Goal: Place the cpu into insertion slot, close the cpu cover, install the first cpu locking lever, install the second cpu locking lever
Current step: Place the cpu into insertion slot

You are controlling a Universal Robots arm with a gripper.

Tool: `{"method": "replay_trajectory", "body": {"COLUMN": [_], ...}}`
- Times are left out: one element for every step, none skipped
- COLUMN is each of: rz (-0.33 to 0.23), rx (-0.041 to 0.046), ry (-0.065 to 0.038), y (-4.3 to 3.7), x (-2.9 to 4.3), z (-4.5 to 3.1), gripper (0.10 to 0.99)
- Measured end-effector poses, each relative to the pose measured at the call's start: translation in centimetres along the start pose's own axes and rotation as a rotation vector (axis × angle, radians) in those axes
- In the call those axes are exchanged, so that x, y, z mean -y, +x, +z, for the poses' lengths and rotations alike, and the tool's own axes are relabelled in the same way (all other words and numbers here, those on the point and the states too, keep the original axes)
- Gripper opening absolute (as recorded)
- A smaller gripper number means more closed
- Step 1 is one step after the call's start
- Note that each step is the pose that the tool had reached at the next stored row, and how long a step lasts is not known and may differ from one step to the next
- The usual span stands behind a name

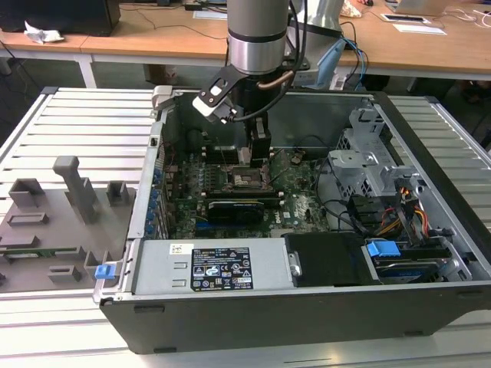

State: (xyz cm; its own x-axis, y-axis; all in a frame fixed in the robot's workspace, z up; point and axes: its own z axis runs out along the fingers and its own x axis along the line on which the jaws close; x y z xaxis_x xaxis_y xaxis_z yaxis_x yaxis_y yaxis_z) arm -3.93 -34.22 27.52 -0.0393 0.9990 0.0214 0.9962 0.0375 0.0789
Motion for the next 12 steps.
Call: {"method": "replay_trajectory", "body": {"rz": [0.0, 0.0, 0.0, 0.0, 0.0, 0.0, 0.0, 0.0, 0.0, 0.0, 0.0, 0.0], "rx": [0.0, 0.0, 0.0, 0.0, 0.0, 0.0, 0.0, 0.0, 0.0, 0.0, 0.0, 0.0], "ry": [0.0, 0.0, 0.0, 0.0, 0.0, 0.0, 0.0, 0.0, 0.0, 0.0, 0.0, 0.0], "y": [0.0, 0.0, 0.0, 0.0, 0.0, 0.0, 0.0, -0.01, -0.01, -0.01, -0.01, -0.01], "x": [0.0, 0.01, 0.01, 0.01, 0.01, 0.01, 0.02, 0.02, 0.02, 0.03, 0.03, 0.03], "z": [0.02, 0.06, 0.08, 0.11, 0.13, 0.16, 0.19, 0.22, 0.27, 0.3, 0.32, 0.35], "gripper": [0.541, 0.541, 0.541, 0.541, 0.541, 0.541, 0.541, 0.541, 0.541, 0.541, 0.541, 0.541]}}
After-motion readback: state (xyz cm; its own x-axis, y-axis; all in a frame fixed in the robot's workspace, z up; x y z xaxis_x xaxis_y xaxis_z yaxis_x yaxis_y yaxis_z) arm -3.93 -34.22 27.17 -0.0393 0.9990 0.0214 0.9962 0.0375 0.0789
